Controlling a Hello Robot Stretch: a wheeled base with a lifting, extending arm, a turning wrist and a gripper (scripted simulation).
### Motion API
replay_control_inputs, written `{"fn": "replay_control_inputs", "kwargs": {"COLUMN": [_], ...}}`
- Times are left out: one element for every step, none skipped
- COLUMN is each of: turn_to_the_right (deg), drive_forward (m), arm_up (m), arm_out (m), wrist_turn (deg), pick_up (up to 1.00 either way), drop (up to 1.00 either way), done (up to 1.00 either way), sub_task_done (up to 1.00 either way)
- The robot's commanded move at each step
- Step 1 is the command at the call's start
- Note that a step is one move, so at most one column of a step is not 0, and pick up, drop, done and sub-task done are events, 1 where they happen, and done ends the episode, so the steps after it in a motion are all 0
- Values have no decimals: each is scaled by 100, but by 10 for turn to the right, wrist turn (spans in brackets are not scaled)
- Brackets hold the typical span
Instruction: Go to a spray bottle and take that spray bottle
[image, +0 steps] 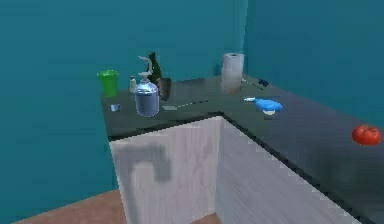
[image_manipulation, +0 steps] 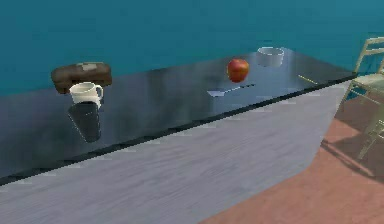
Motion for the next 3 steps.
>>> {"fn": "replay_control_inputs", "kwargs": {"turn_to_the_right": [0,-450,-180], "drive_forward": [10,0,0], "arm_up": [0,0,0], "arm_out": [0,0,0], "wrist_turn": [0,0,0], "pick_up": [0,0,0], "drop": [0,0,0], "done": [0,0,0], "sub_task_done": [0,0,0]}}
